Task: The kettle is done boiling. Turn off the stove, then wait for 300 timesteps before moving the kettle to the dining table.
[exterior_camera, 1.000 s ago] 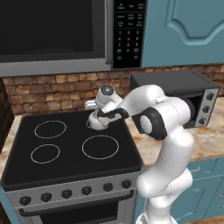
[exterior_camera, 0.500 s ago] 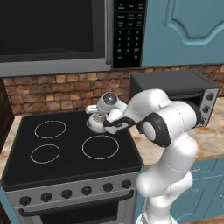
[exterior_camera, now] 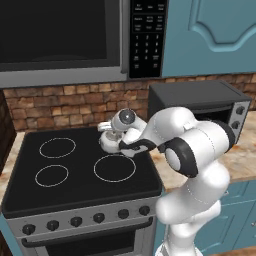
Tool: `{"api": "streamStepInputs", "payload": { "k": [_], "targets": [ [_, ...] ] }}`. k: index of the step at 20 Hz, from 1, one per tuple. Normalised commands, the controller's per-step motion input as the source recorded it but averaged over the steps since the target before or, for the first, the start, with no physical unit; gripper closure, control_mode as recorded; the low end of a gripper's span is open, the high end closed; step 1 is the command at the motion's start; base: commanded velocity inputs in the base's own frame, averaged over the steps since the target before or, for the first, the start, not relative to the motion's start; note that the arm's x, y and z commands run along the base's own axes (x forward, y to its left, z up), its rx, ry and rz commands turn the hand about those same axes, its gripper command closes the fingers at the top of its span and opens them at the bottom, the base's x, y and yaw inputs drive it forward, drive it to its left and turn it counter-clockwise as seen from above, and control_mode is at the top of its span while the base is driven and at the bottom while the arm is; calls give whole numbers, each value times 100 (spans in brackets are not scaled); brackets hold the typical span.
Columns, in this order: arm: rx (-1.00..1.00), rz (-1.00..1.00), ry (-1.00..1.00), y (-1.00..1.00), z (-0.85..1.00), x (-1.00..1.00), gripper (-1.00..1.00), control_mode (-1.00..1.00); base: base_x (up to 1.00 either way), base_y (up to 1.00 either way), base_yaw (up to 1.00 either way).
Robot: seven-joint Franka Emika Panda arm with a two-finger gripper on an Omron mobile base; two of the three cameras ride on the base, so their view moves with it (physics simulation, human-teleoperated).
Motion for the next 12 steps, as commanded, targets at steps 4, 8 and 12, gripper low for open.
{"api": "streamStepInputs", "payload": {
  "k": [4,8,12],
  "targets": [
    [1,0,0,0,36,-16,100,-100,0,0,0],
    [1,0,0,0,37,-14,100,-100,0,0,0],
    [2,0,0,0,32,-20,100,-100,0,0,0]
  ]
}}
